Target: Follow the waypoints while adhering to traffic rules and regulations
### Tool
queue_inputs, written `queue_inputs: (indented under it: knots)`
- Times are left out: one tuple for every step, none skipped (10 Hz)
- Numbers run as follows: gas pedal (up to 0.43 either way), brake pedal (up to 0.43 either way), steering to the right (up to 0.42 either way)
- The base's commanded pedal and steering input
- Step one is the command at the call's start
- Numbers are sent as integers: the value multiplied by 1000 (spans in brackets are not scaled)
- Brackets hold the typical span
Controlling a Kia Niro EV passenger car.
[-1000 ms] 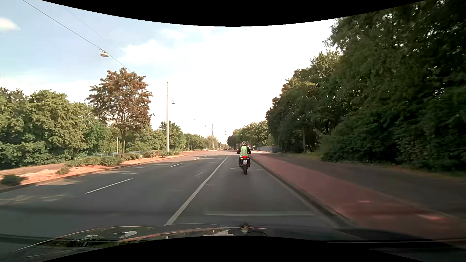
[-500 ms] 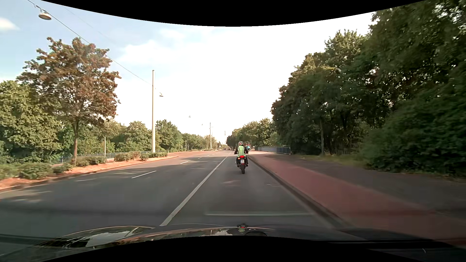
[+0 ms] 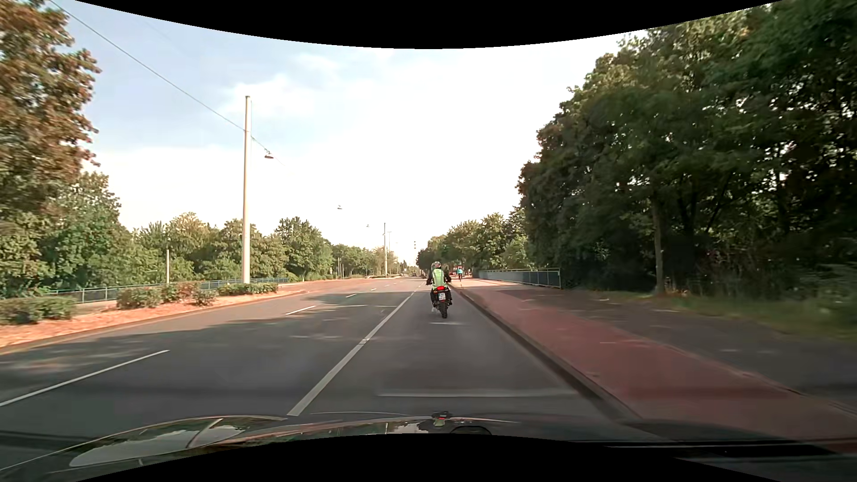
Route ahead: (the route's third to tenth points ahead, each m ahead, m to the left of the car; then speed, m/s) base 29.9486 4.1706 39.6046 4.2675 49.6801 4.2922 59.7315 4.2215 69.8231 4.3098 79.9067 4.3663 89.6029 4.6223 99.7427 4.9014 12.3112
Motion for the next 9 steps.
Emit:
queue_inputs:
  knots:
    - [220,0,-4]
    - [220,0,-4]
    - [220,0,-2]
    - [220,0,0]
    - [220,0,0]
    - [220,0,0]
    - [220,0,-1]
    - [209,0,-2]
    - [197,0,-2]
